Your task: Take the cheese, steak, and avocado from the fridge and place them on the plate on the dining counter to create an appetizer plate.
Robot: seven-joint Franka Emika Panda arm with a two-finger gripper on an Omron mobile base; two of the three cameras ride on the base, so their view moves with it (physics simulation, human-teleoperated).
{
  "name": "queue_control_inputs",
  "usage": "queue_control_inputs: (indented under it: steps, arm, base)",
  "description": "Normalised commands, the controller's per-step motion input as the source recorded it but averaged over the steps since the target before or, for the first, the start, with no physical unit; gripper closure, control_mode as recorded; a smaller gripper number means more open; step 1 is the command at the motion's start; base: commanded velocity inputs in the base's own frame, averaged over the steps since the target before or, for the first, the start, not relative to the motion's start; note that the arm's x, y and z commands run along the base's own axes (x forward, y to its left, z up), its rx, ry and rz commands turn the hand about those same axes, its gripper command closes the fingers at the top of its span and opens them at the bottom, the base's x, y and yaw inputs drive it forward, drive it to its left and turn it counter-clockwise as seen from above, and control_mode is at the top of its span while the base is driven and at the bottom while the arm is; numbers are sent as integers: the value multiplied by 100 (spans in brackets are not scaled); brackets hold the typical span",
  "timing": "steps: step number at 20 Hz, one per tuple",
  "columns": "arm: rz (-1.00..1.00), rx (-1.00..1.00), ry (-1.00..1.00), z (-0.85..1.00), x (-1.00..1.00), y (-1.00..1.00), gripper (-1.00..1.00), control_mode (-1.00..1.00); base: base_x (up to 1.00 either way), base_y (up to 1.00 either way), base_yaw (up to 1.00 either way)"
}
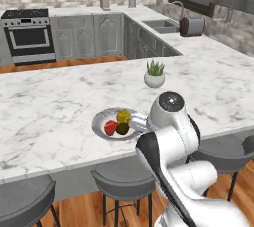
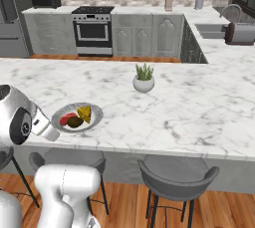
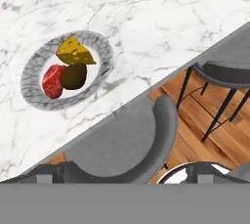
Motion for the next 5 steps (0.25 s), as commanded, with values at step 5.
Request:
queue_control_inputs:
  steps: [5]
  arm:
    - [0, -24, -41, 48, -41, 77, -100, -100]
  base:
    - [0, 0, 0]
